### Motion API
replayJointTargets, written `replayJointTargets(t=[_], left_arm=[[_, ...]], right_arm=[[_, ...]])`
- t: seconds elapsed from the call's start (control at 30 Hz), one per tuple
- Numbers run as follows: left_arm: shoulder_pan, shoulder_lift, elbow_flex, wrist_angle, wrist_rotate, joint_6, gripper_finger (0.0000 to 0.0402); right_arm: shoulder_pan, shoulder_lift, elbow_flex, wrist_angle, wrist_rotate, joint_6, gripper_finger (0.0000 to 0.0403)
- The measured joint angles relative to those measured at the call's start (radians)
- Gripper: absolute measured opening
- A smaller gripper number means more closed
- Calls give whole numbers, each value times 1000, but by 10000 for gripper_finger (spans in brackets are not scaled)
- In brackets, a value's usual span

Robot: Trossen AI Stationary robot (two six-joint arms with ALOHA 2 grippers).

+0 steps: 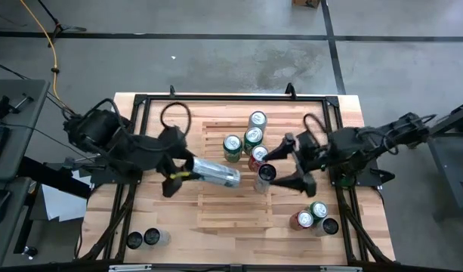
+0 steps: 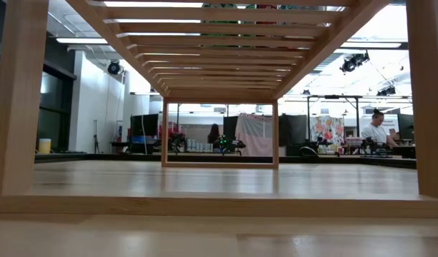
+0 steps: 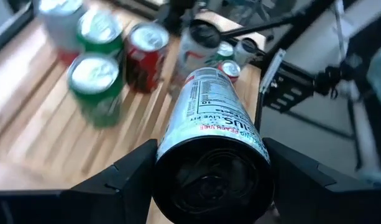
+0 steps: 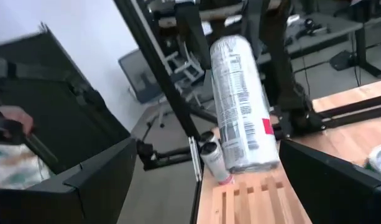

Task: Place canned beverage on shelf
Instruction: Put the top white pink soda can on the shelf aligned with the other white pink soda can

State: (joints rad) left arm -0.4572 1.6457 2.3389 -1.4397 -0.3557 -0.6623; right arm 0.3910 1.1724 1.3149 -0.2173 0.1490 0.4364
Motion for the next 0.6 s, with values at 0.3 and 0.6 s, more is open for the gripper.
replayJointTargets(t=[0.3,0.6], left_arm=[[-4,82,2,39,58,205,238],[-10,127,2,-24,14,150,238]], right_arm=[[4,224,256,-234,93,-104,381],[6,346,458,-497,152,-131,381]])
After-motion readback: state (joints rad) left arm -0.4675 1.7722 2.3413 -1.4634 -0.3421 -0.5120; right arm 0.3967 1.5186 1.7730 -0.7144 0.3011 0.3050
